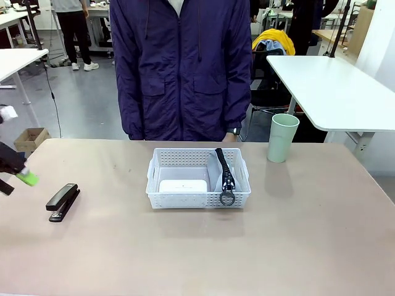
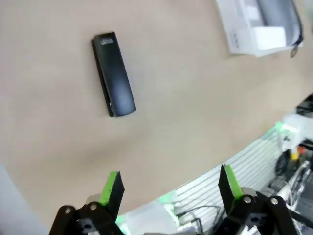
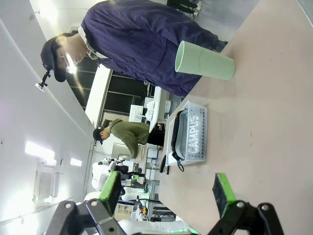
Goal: Efficiently arrange items inside the basket to fit them all.
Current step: Pick up the Stapler and place it inside the Organizing basket.
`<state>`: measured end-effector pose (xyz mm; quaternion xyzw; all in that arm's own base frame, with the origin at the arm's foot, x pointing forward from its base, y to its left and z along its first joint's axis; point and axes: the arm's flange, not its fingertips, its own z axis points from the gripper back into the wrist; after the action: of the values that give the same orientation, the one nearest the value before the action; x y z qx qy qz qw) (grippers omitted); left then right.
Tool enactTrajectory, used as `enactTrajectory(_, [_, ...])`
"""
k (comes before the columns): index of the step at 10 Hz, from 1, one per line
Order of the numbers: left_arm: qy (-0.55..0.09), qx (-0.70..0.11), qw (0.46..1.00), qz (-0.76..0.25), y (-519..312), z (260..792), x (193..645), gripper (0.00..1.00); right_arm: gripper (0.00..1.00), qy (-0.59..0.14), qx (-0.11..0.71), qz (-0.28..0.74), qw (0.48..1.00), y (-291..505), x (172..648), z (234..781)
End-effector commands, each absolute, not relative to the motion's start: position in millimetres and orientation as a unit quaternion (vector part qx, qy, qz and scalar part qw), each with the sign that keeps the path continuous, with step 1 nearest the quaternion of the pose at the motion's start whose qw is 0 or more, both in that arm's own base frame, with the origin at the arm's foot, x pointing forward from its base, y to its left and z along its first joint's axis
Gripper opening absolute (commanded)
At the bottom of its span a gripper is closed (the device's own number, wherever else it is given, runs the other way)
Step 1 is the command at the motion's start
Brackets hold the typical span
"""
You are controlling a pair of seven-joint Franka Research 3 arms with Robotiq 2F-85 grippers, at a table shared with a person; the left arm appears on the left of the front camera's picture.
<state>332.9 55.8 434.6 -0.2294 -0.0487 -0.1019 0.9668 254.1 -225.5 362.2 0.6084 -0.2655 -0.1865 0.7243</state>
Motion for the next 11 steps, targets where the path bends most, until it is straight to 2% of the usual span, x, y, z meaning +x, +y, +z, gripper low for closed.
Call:
enactTrajectory(1, [-0.144,-0.236,0.959,-0.056,37,416,331,1.0,1.0,-0.277,0.611,-0.181,0.719,-224,255,364])
enactTrajectory(2, [-0.049,-0.229,0.967,-0.102,56,435,333,1.0,1.0,-0.277,0.611,-0.181,0.719,-224,255,364])
enactTrajectory(4, [-0.049,-0.229,0.967,-0.102,56,435,333,1.0,1.0,-0.277,0.611,-0.181,0.719,-224,255,364])
enactTrajectory(5, [-0.072,-0.225,0.967,-0.099,48,438,343,1.0,1.0,-0.277,0.611,-0.181,0.719,-224,255,364])
enactTrajectory(6, [-0.117,-0.158,0.979,-0.058,42,437,337,1.0,1.0,-0.277,0.611,-0.181,0.719,-224,255,364])
enactTrajectory(8, [-0.115,-0.092,0.987,-0.059,16,422,345,1.0,1.0,-0.277,0.611,-0.181,0.719,-224,255,364])
enactTrajectory(11, [-0.105,-0.033,0.993,-0.044,-7,394,364,1.0,1.0,-0.277,0.611,-0.181,0.719,-224,255,364])
